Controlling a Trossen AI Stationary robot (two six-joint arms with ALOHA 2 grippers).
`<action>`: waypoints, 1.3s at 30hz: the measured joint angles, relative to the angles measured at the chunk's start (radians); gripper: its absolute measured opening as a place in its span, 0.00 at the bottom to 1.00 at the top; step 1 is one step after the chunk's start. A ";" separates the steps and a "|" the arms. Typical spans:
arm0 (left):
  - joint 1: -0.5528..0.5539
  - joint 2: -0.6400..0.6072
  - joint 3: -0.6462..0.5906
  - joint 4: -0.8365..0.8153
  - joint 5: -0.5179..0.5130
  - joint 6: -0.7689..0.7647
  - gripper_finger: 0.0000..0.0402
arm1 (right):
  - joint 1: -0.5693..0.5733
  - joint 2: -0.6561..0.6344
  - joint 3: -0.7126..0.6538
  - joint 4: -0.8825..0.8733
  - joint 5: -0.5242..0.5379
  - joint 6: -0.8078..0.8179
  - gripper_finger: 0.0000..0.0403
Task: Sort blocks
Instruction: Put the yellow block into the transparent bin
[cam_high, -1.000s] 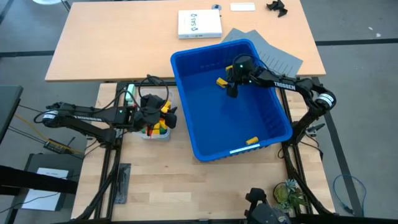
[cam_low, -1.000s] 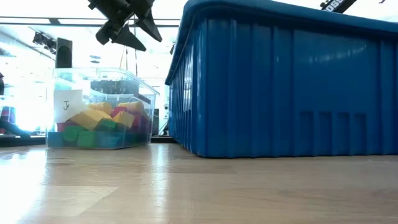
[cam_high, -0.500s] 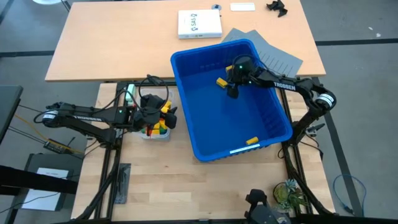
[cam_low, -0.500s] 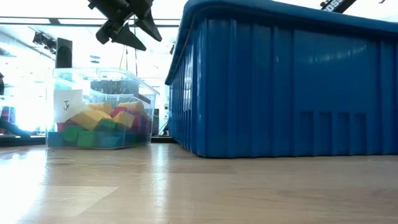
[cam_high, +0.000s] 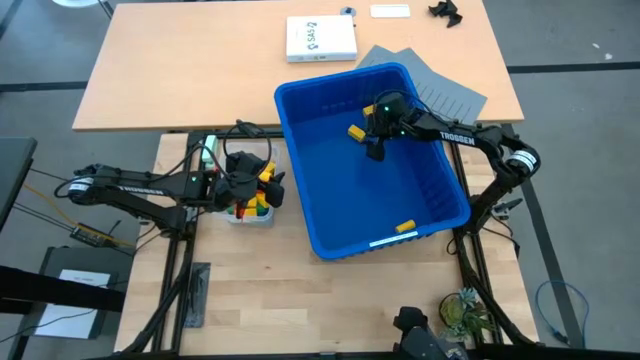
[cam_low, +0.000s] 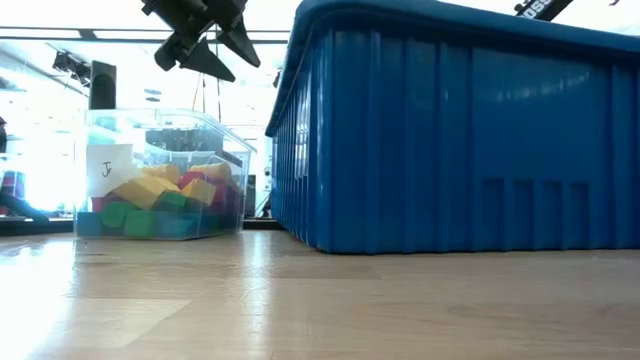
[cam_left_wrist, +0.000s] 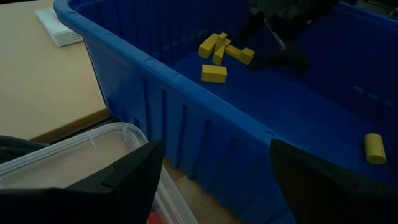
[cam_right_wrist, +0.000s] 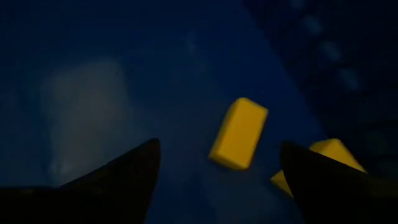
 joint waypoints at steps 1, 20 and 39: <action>0.000 0.000 0.000 0.000 0.000 0.000 0.76 | 0.000 0.004 0.000 -0.012 -0.005 -0.017 0.80; 0.000 0.002 0.000 0.034 0.001 0.004 0.76 | -0.031 0.260 0.009 0.251 0.071 0.264 0.76; -0.005 0.002 0.000 0.114 0.007 0.077 0.76 | -0.057 0.280 0.007 0.248 -0.009 0.231 0.32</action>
